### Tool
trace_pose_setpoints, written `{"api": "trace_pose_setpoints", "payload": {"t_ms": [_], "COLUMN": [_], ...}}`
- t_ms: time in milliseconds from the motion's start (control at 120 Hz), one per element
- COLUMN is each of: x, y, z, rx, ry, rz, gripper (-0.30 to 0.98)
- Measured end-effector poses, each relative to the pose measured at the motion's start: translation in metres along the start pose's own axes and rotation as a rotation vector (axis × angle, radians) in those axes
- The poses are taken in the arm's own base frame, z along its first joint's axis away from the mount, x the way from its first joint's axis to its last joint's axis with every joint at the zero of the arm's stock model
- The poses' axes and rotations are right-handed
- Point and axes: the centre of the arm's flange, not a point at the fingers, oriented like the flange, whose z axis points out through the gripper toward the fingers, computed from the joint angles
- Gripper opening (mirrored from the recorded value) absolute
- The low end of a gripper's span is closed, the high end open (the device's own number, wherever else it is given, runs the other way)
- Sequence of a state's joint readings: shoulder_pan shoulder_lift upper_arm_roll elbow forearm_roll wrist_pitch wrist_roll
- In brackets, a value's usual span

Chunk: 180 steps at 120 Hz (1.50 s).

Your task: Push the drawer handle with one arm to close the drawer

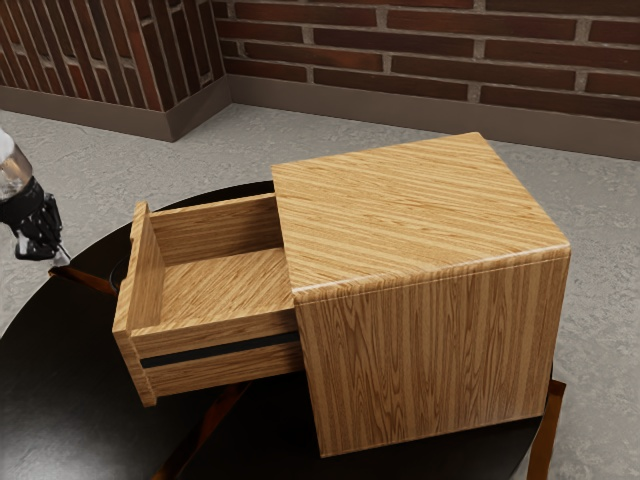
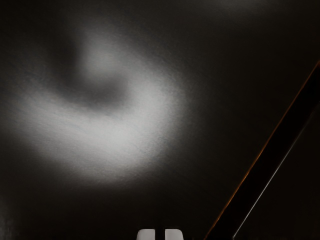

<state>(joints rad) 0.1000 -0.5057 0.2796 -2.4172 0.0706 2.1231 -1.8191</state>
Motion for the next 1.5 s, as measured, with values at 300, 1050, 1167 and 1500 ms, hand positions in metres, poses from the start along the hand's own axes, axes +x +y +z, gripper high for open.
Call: {"api": "trace_pose_setpoints", "payload": {"t_ms": [300,1050,1167,1500], "x": [-0.025,-0.059,-0.069,-0.106], "y": [-0.034,-0.054,-0.06,-0.071], "z": [0.011,0.025,0.025,0.022], "rx": [-0.069,-0.072,-0.074,-0.082], "ry": [-0.075,-0.094,-0.093,-0.084], "rz": [-0.135,-0.108,-0.067,0.036], "gripper": [-0.1,-0.1,-0.1,-0.1]}}
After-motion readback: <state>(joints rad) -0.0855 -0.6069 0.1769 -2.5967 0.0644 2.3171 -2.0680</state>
